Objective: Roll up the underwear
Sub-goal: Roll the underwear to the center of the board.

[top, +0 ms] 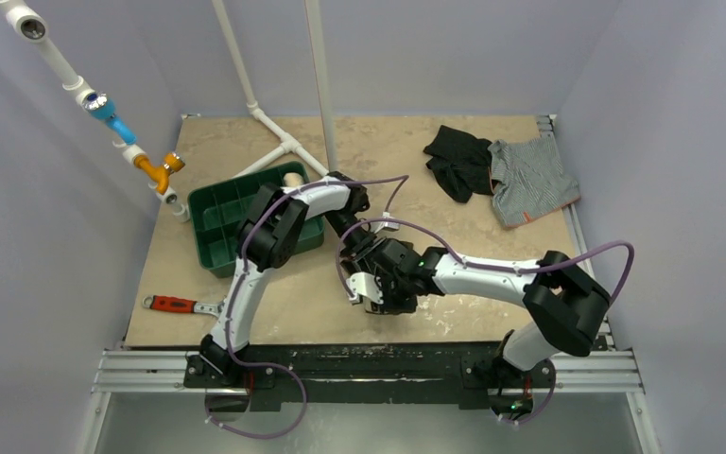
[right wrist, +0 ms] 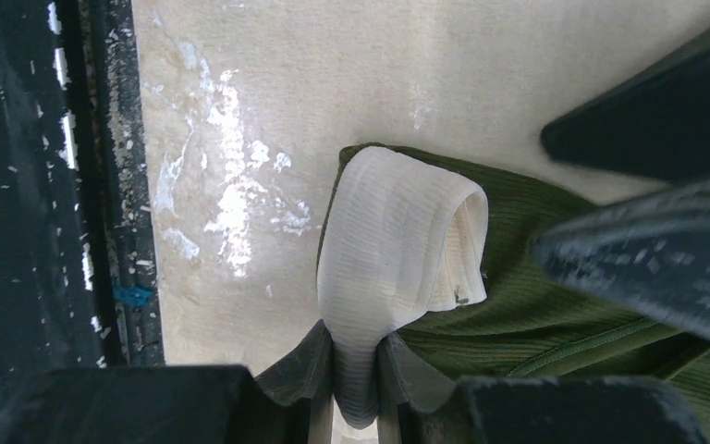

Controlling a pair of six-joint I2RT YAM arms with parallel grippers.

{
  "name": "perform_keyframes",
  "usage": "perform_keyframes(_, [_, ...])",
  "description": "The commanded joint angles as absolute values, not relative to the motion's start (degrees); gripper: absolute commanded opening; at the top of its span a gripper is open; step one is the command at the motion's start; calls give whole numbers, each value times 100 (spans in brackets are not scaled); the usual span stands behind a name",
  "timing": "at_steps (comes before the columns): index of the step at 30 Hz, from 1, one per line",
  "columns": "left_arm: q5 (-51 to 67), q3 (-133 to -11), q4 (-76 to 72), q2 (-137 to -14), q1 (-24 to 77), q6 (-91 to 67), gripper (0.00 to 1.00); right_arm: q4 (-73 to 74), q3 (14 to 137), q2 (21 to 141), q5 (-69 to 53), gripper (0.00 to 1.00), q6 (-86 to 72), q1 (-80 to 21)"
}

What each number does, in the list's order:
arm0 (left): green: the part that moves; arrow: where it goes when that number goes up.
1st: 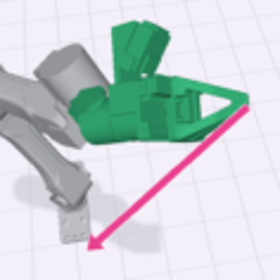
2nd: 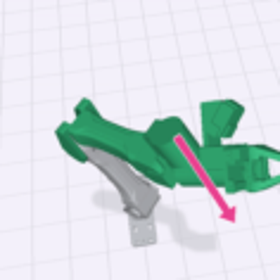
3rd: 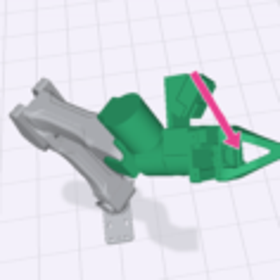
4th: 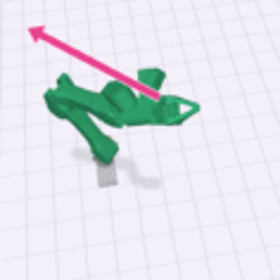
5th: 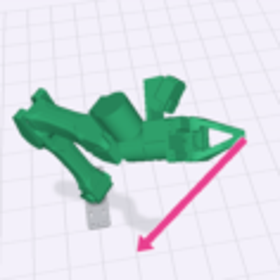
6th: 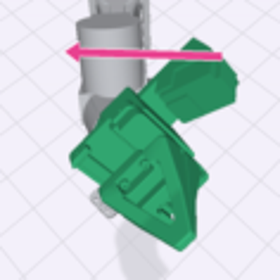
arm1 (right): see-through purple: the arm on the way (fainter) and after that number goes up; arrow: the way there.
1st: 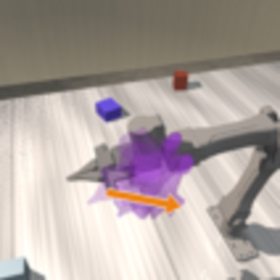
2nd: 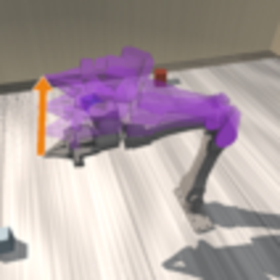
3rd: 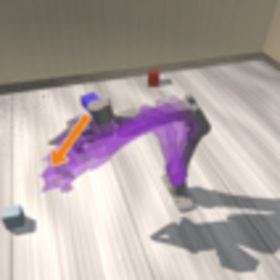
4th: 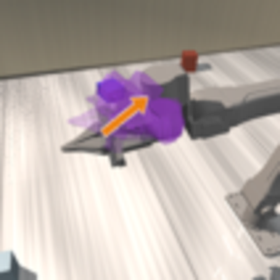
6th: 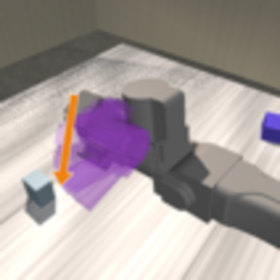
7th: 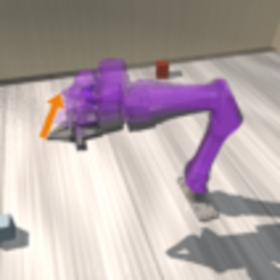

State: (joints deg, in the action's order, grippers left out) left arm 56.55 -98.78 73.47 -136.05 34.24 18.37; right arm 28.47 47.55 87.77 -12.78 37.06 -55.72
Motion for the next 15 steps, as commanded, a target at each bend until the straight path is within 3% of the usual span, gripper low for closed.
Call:
perform_keyframes(1, [5370, -9550, 7120, -12993, 3247, 2192, 56, 3437, 4846, 8788, -1742, 0, 3567, -5425])
perform_keyframes(9, [5243, -8505, 6770, -11946, 2839, 2354, 56, 3740, 5208, 8875, -2488, 0, 3795, -4765])
perform_keyframes(15, [4920, -7314, 5682, -10574, 2522, 2066, 56, 4159, 5647, 9337, -3290, 0, 4186, -4245])
